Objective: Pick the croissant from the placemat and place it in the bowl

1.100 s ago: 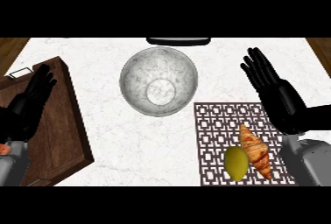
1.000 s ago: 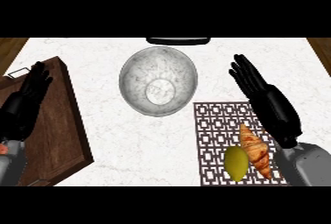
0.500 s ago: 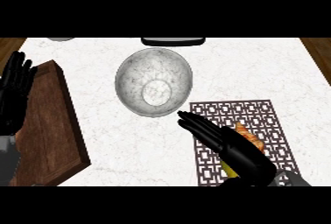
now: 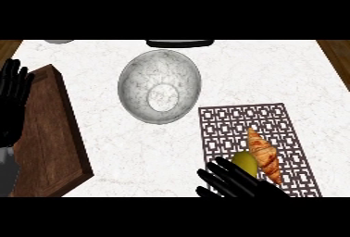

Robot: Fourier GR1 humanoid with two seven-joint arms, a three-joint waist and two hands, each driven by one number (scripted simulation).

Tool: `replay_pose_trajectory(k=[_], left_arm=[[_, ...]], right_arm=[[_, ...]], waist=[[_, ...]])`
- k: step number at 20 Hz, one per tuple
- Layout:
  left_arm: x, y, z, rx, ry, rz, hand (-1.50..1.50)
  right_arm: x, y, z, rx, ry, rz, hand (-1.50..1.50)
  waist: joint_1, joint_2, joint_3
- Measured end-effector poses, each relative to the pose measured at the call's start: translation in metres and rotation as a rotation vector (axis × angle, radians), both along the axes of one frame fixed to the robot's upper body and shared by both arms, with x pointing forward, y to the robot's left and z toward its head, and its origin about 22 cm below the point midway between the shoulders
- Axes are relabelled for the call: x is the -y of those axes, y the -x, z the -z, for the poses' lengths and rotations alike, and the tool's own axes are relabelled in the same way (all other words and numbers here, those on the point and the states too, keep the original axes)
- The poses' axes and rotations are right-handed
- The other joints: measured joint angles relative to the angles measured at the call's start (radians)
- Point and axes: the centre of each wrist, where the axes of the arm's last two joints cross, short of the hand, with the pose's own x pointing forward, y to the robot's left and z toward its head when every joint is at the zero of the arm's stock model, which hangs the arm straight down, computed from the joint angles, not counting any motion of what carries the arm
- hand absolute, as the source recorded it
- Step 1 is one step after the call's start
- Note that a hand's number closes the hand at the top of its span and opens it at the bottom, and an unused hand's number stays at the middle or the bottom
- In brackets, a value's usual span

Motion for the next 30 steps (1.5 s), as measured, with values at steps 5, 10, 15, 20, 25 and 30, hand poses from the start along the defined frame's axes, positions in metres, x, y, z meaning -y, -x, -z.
replay_pose_trajectory(k=[5,10,15,20,25,30], left_arm=[[0.001,0.002,0.0,0.01,-0.004,0.007,0.0],[0.0,-0.001,-0.002,0.011,-0.007,0.011,0.0],[0.004,-0.006,-0.004,0.014,0.0,0.022,0.0],[0.006,-0.011,-0.009,0.017,-0.001,0.028,0.0],[0.007,-0.013,-0.008,0.018,0.001,0.031,0.0],[0.012,-0.016,-0.008,0.013,0.003,0.038,0.0]], right_arm=[[0.009,0.015,-0.04,0.061,0.213,0.121,-1.5],[0.018,0.012,-0.05,0.016,0.525,0.207,-1.5],[0.017,0.011,-0.057,-0.021,0.789,0.252,-1.5],[0.009,0.005,-0.066,-0.039,0.914,0.308,-1.5],[0.003,0.003,-0.066,-0.082,0.916,0.311,-1.5],[0.002,-0.009,-0.06,-0.103,0.908,0.301,-1.5]], waist=[[0.004,0.001,-0.002],[0.008,0.004,-0.003],[0.018,0.008,-0.002],[0.026,0.01,0.0],[0.029,0.011,0.001],[0.033,0.012,0.002]])
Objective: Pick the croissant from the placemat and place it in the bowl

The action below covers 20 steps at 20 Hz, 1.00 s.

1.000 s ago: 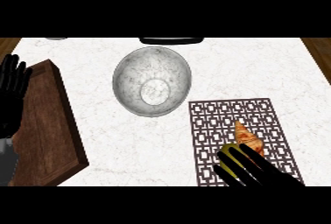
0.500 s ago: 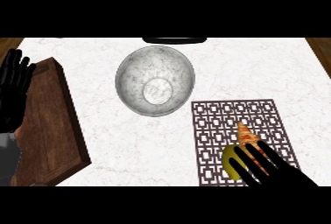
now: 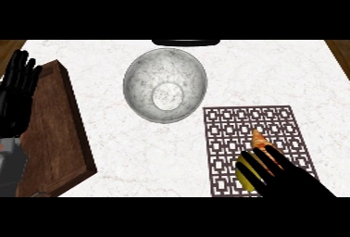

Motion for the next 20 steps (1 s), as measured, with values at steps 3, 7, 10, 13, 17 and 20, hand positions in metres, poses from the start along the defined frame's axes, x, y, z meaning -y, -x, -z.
replay_pose_trajectory(k=[3,7,10,13,17,20], left_arm=[[-0.001,0.008,0.001,-0.003,-0.002,0.006,0.0],[-0.001,0.01,0.0,0.003,-0.002,0.001,0.0],[-0.001,0.001,0.002,0.005,-0.001,0.005,0.0],[0.0,0.005,0.005,0.004,0.004,0.002,0.0],[-0.007,0.008,0.008,0.007,0.0,0.004,0.0],[-0.005,0.006,0.002,0.005,0.002,0.004,0.0]], right_arm=[[-0.002,0.0,0.006,-0.01,-0.011,0.009,-1.5],[0.007,-0.008,0.019,-0.005,0.004,0.028,-1.5],[0.015,-0.021,0.026,-0.008,0.014,0.035,-1.5],[0.025,-0.029,0.032,-0.006,0.01,0.032,-1.5],[0.03,-0.041,0.049,-0.01,-0.008,0.018,-1.5],[0.03,-0.049,0.05,-0.019,-0.024,-0.003,-1.5]], waist=[[0.002,0.0,0.0],[0.002,0.0,0.001],[0.001,0.001,0.001],[0.001,0.001,0.001],[0.003,0.001,0.001],[0.003,0.001,0.001]])
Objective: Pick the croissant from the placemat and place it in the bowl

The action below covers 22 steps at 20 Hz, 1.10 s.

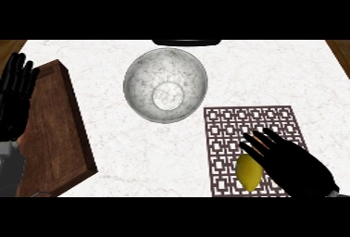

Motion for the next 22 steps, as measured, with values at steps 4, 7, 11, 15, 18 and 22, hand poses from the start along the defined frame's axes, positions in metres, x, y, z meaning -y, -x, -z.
replay_pose_trajectory(k=[4,7,11,15,18,22], left_arm=[[0.003,-0.002,0.002,0.0,0.0,-0.001,0.0],[-0.001,0.0,0.005,0.0,0.001,-0.005,0.0],[0.002,-0.006,0.0,0.004,-0.003,-0.007,0.0],[0.007,-0.003,-0.001,0.001,-0.003,-0.005,0.0],[0.002,-0.001,0.001,0.001,-0.001,-0.002,0.0],[0.0,-0.004,-0.002,0.008,-0.004,-0.001,0.0]], right_arm=[[0.001,-0.001,0.006,-0.014,0.003,-0.019,-1.5],[0.006,-0.003,0.011,-0.012,0.019,-0.013,-1.5],[0.013,-0.012,0.024,-0.014,0.039,-0.006,-1.5],[0.013,-0.015,0.037,-0.015,0.045,-0.003,-1.5],[0.015,-0.016,0.045,-0.019,0.051,0.011,-1.5],[0.022,-0.029,0.06,-0.021,0.062,0.037,-1.5]], waist=[[-0.001,0.0,0.0],[-0.002,0.0,0.0],[-0.001,0.0,0.0],[-0.001,0.0,0.0],[-0.001,0.0,0.0],[0.0,0.0,0.0]])
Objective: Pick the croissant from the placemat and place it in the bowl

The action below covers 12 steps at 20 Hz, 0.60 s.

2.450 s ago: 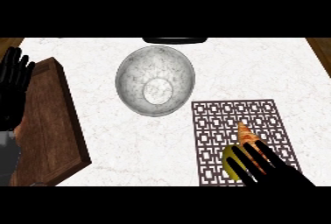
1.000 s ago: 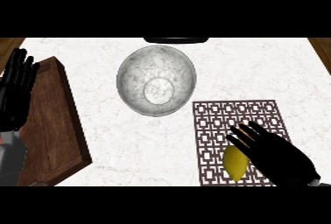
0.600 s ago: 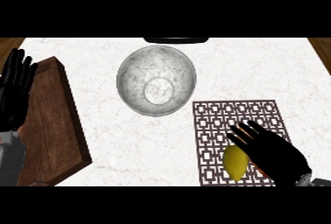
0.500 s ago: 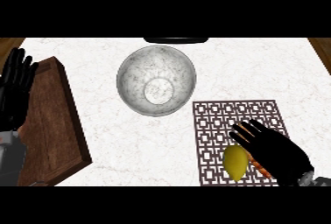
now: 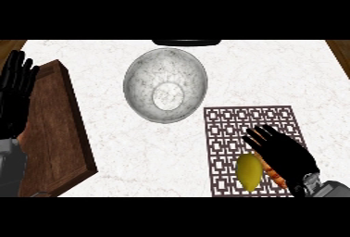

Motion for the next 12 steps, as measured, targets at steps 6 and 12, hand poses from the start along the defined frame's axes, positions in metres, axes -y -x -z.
replay_pose_trajectory(k=[6,12], left_arm=[[0.004,0.003,0.002,-0.007,-0.003,0.003,0.0],[0.005,0.001,0.01,-0.014,-0.002,-0.004,0.0]], right_arm=[[0.006,-0.012,0.009,0.011,0.031,0.025,1.5],[0.01,-0.017,0.01,0.072,-0.026,-0.052,1.5]], waist=[[0.0,0.0,0.0],[-0.001,-0.003,-0.003]])
